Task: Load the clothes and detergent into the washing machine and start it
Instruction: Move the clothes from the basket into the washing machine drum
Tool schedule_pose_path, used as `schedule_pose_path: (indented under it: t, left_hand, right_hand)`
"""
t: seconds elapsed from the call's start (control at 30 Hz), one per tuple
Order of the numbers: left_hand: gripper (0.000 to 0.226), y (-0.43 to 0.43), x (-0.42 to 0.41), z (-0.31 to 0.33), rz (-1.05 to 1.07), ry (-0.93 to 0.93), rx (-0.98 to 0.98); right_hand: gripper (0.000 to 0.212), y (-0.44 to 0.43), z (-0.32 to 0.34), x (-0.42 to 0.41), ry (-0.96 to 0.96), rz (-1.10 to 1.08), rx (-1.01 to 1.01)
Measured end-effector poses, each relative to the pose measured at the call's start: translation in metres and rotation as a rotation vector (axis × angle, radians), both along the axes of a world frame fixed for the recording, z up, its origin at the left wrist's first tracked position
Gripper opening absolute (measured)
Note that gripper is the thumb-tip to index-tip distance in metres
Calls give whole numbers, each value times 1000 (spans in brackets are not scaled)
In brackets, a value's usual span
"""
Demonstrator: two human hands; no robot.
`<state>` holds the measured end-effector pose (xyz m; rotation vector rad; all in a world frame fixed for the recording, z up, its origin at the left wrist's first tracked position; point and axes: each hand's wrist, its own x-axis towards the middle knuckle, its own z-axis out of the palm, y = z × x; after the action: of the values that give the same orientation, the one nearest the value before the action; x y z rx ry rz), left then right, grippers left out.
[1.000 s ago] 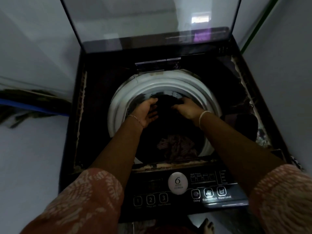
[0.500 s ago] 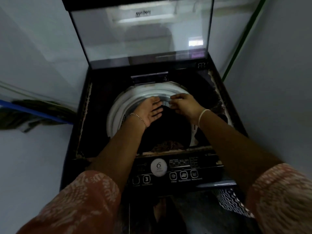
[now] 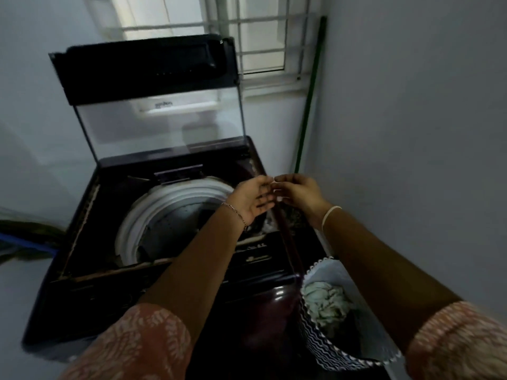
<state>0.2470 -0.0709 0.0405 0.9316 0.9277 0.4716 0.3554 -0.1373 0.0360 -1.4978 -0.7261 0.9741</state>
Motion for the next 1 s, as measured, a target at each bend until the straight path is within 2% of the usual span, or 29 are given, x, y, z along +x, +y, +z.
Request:
schedule_pose_path:
  t: [0.17, 0.3, 0.4, 0.47, 0.57, 0.67, 0.83, 0.9, 1.0]
  left_hand:
    - [16, -58, 62, -15, -143, 41, -33]
    - [16, -98, 106, -42, -250, 87, -85]
    - [17, -124, 129, -66, -318, 153, -119]
    - [18, -142, 159, -101, -379, 203, -193]
    - [21, -146, 154, -124, -371, 226, -234]
    - [24, -151, 172, -190, -419, 321, -337]
    - [26, -150, 175, -293, -344, 452, -442]
    - [24, -151, 174, -333, -334, 507, -447]
    - [38, -147, 184, -393, -325, 608, -383]
  right_hand:
    - [10, -73, -12, 53, 6, -103, -61]
    - [18, -127, -28, 87, 109, -178, -114]
    - [18, -158, -58, 106, 155, -247, -190]
    - [16, -180, -92, 131, 209, -369, -234]
    - [13, -195, -121, 124, 298, -411, -274]
    - [22, -211, -187, 142, 298, -499, -396]
    - [19, -222, -286, 147, 375, -501, -559]
    - [20, -222, -324, 148, 412, -486, -615]
    - [16, -216, -385, 154, 430, -441, -702]
